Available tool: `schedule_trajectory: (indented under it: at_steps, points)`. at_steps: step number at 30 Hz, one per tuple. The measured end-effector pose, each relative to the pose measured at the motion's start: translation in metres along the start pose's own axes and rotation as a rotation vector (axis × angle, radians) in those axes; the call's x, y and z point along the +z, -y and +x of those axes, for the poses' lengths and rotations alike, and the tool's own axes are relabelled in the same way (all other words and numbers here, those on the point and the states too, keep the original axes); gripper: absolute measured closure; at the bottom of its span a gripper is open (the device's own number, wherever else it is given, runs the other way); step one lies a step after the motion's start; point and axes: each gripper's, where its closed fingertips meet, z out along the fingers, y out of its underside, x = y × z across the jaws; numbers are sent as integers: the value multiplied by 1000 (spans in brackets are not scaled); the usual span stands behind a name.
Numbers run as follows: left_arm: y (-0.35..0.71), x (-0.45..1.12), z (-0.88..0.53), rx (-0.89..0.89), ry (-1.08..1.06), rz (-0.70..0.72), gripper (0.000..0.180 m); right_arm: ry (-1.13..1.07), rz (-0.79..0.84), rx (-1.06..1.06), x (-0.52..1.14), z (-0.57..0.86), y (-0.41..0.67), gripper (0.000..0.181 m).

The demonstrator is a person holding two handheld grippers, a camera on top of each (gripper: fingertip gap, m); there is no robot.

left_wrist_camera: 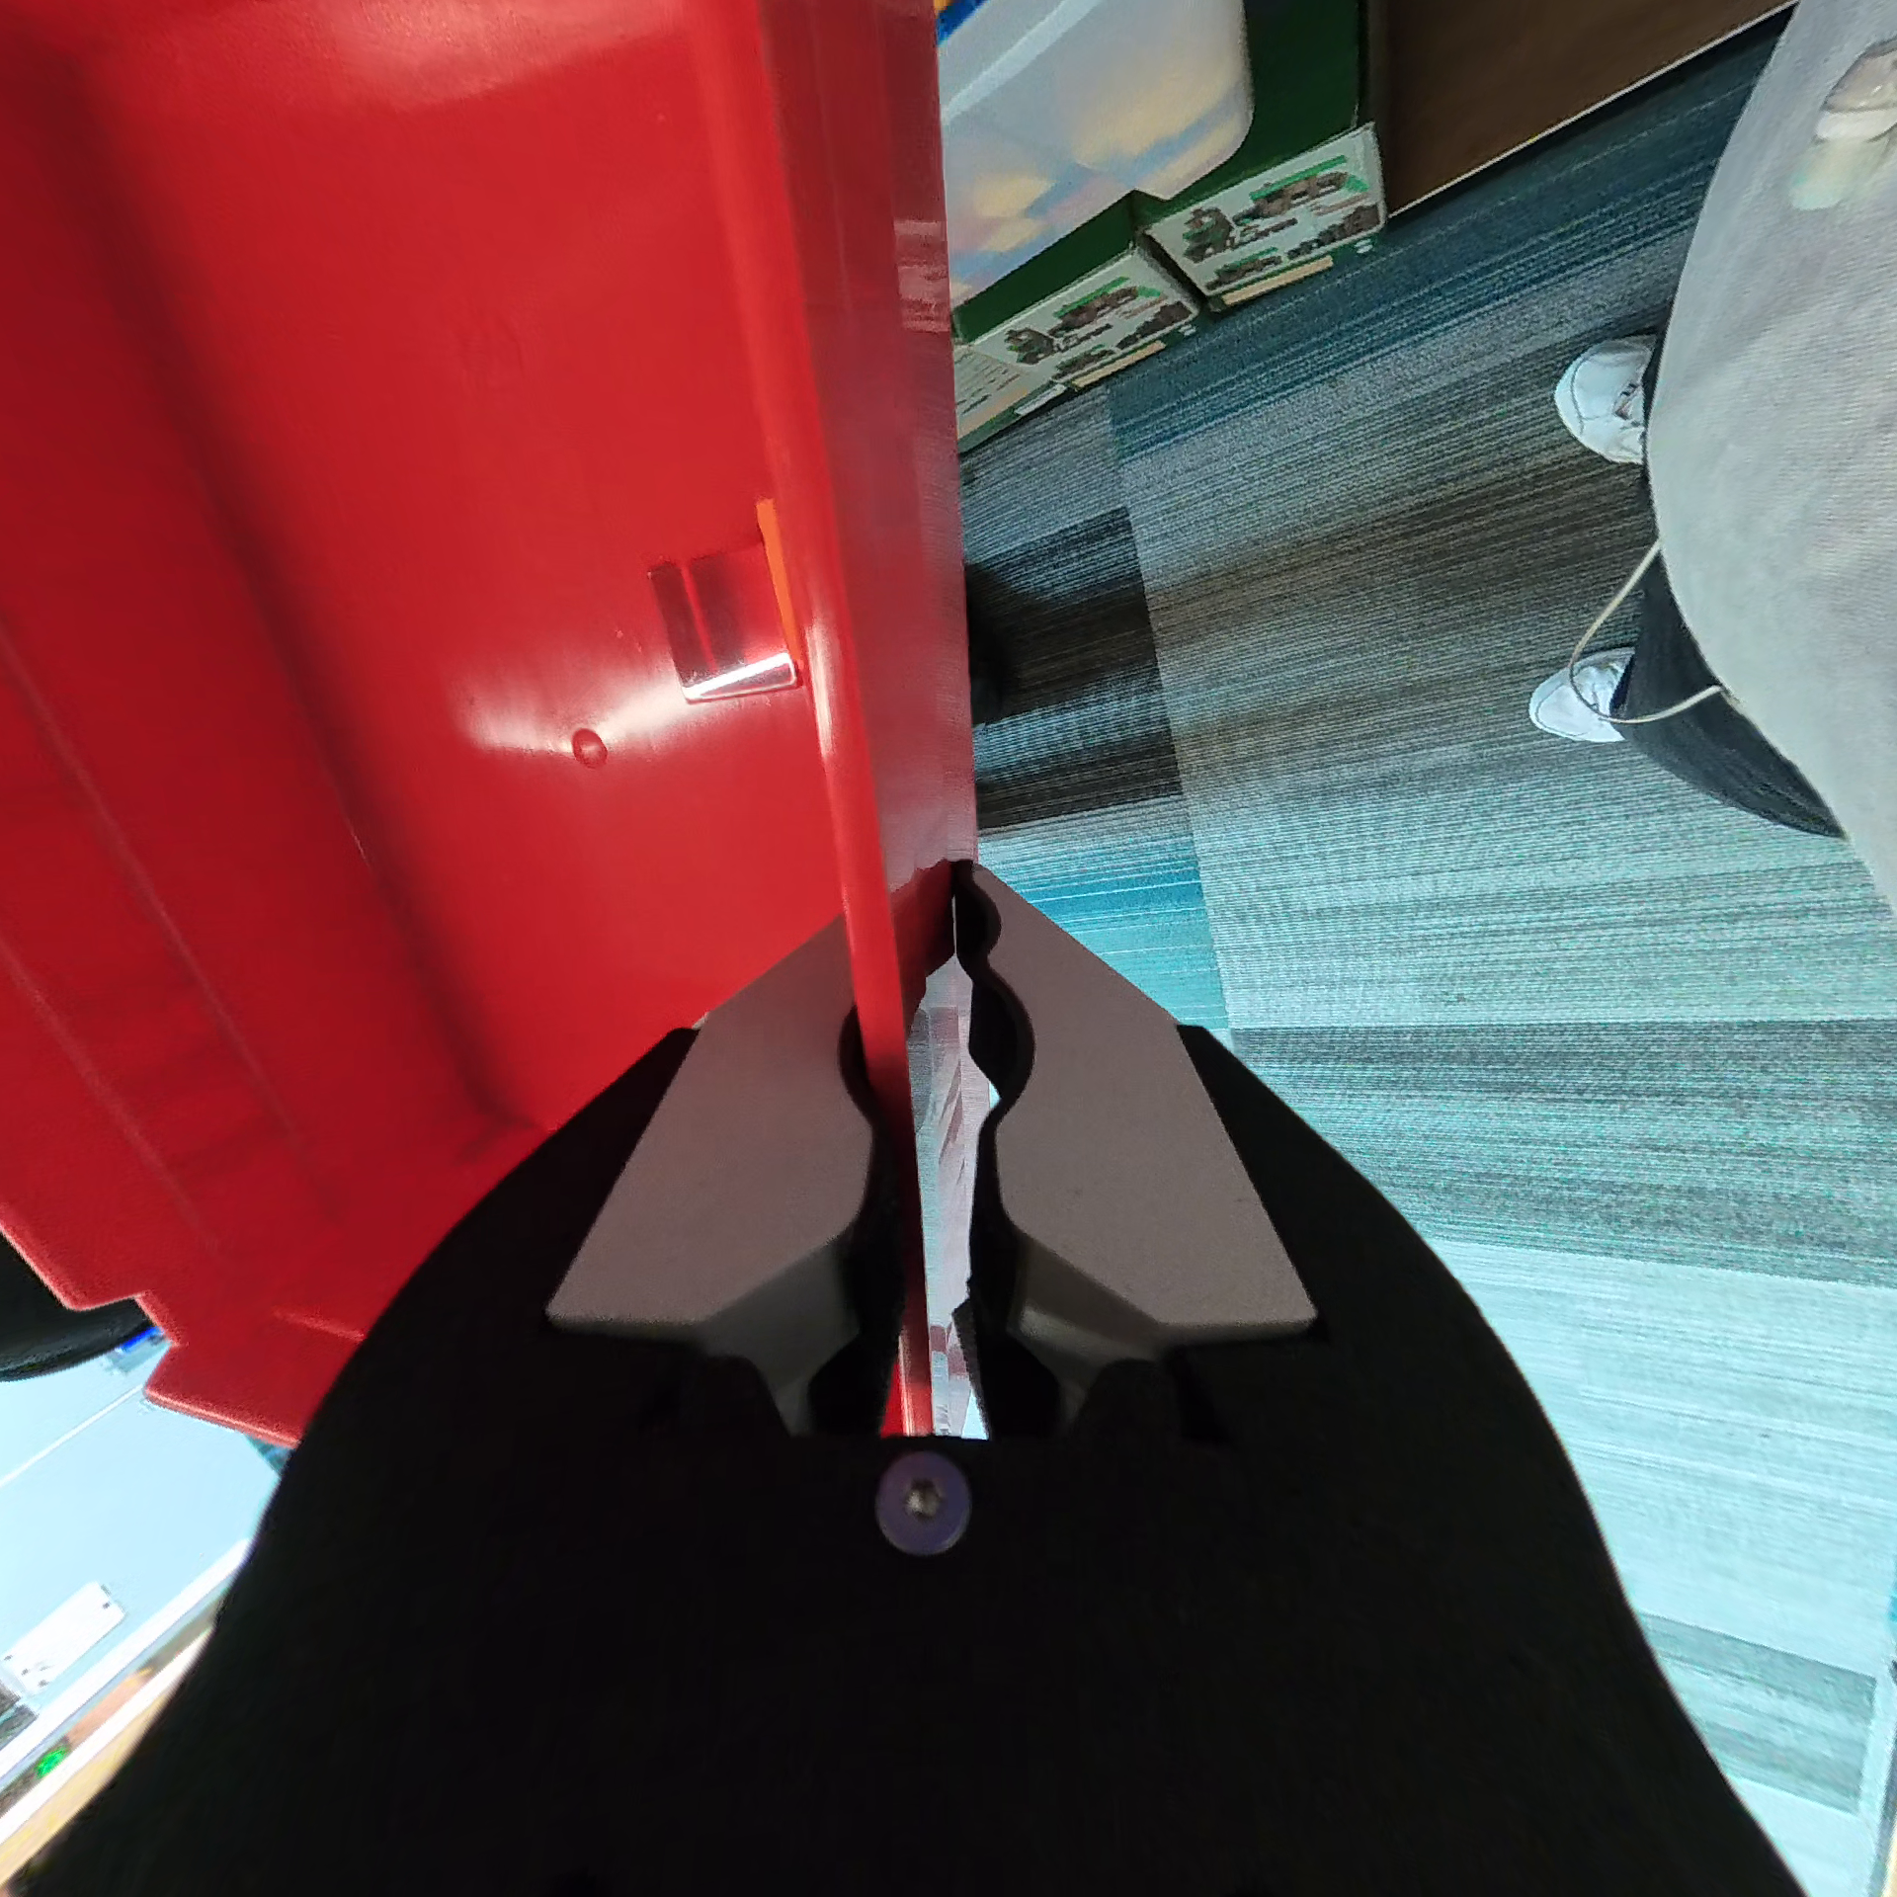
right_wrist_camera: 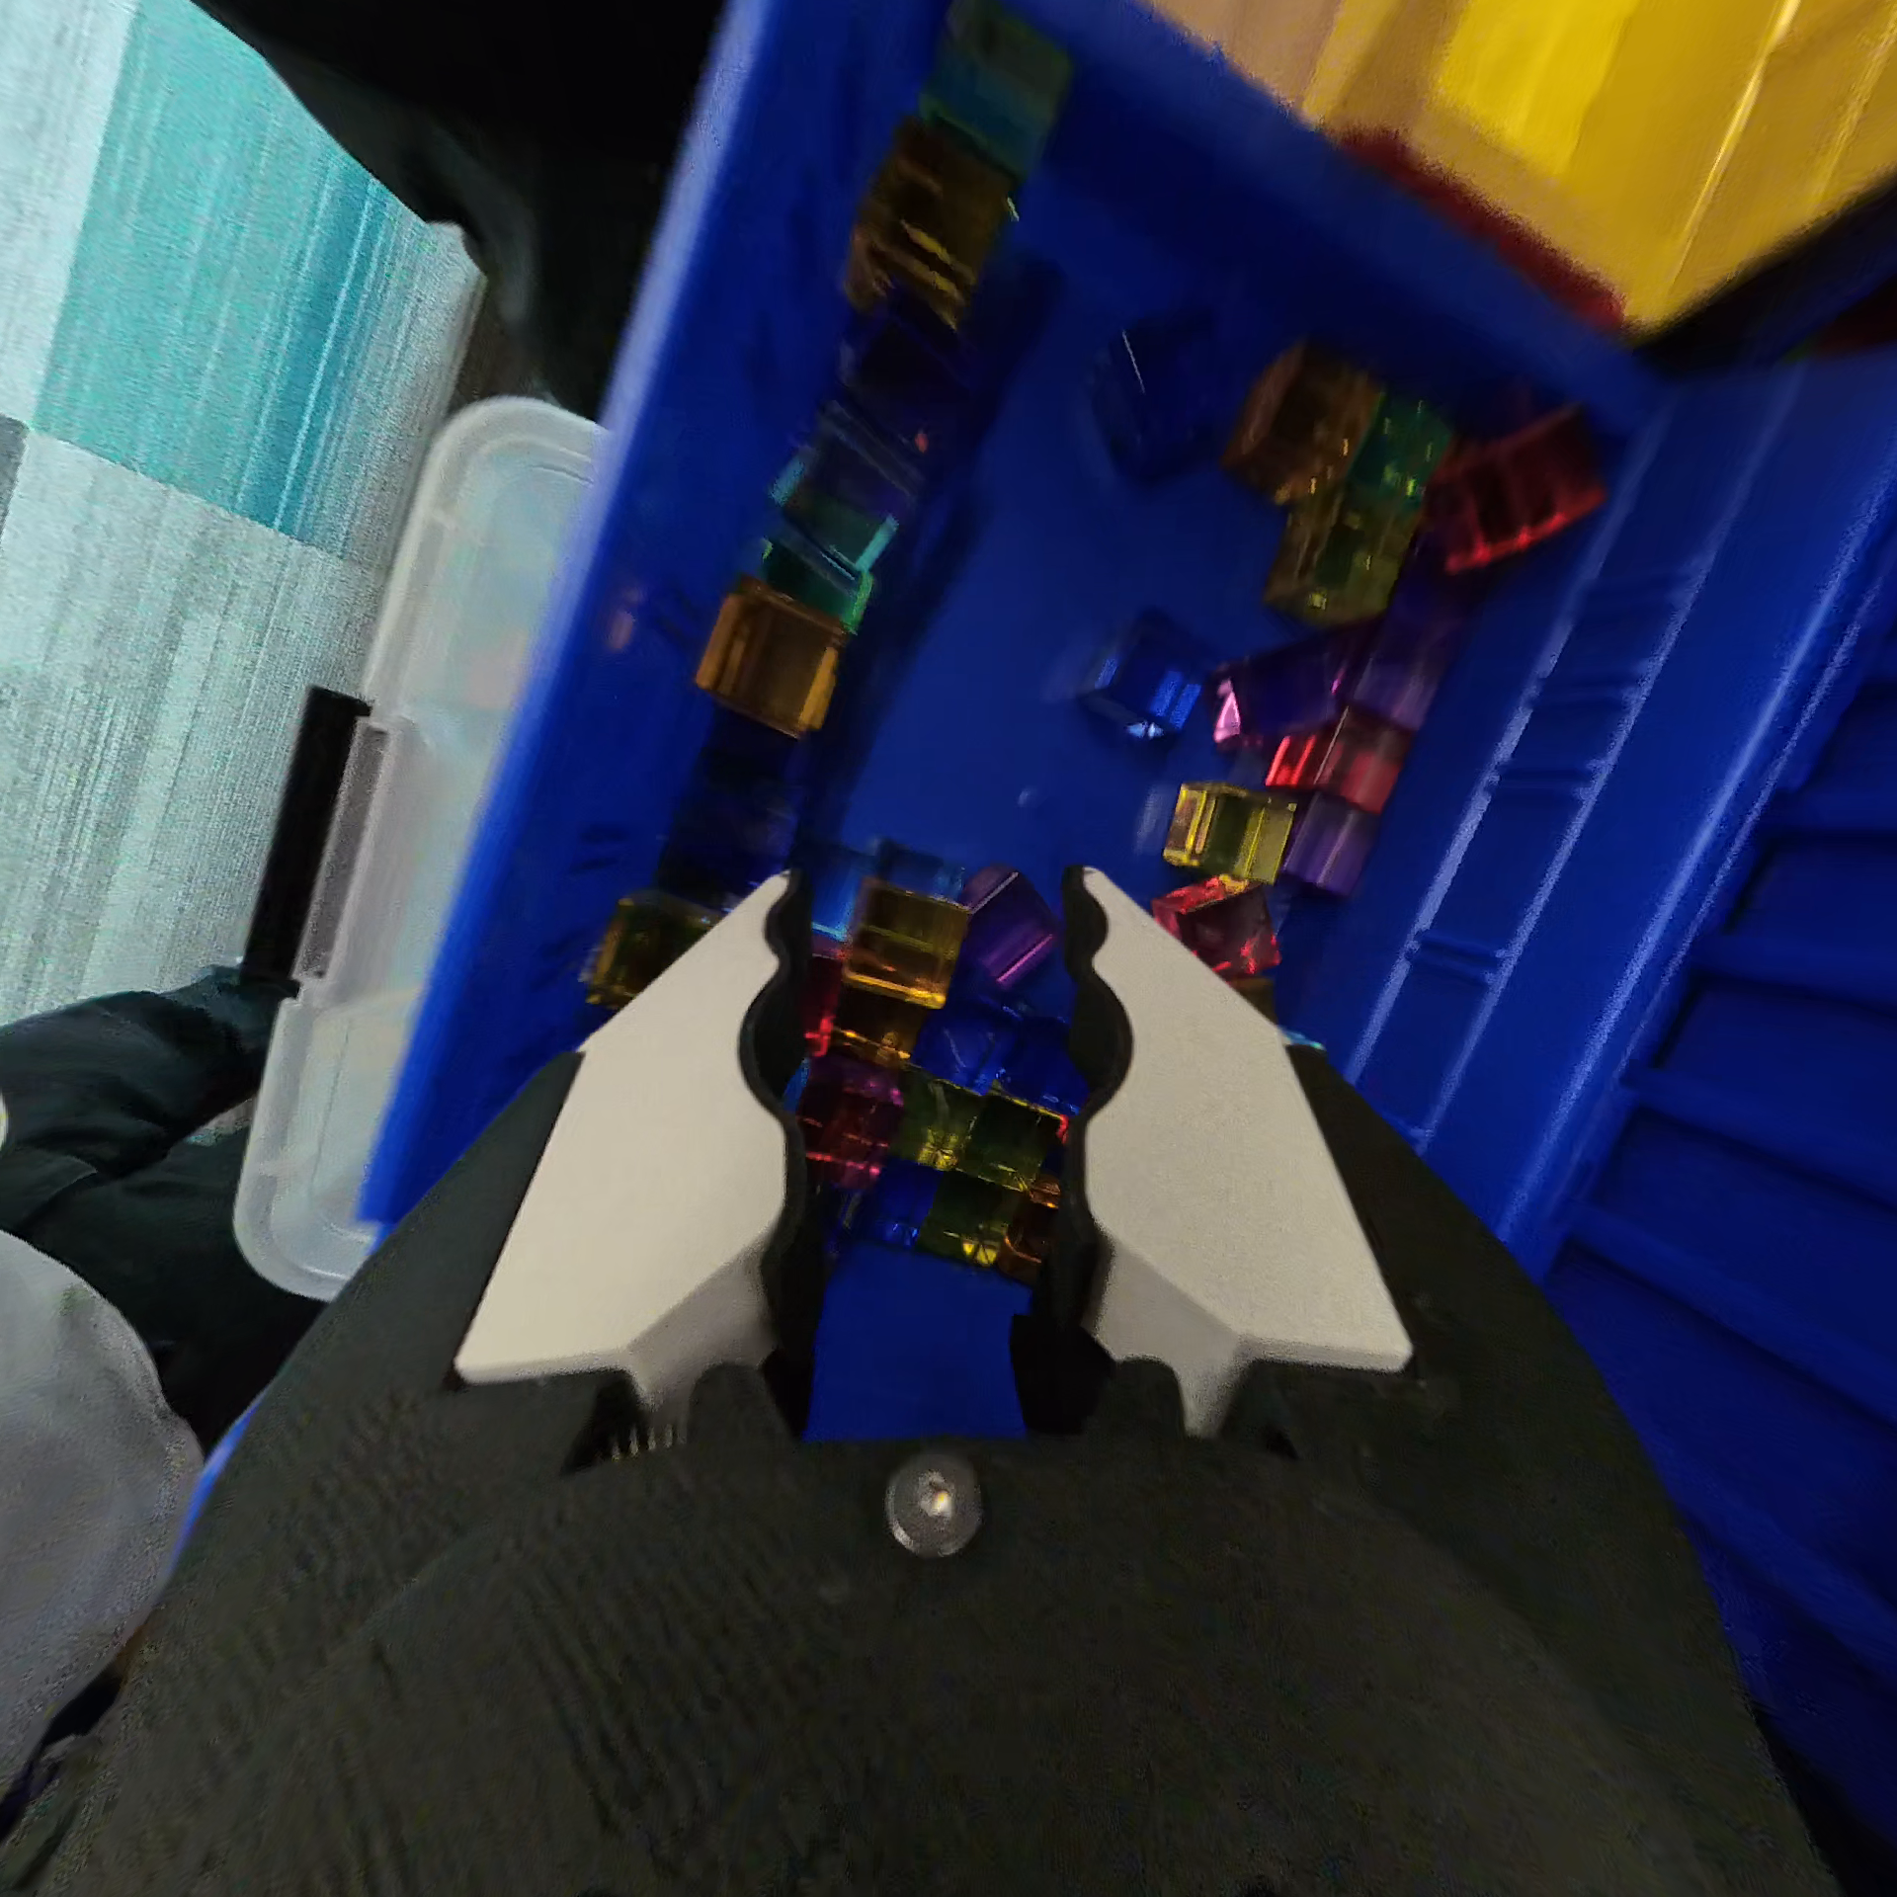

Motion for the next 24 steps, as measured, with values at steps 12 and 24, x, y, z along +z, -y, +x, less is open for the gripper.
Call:
schedule_trajectory:
  at_steps: [12,24]
  points:
    - [-5,0,4,-6,-3,-16,178,183,-118,174,19,-11,-30,156]
    - [-45,1,21,-70,35,-34,178,557,376,-501,-208,-310,53,156]
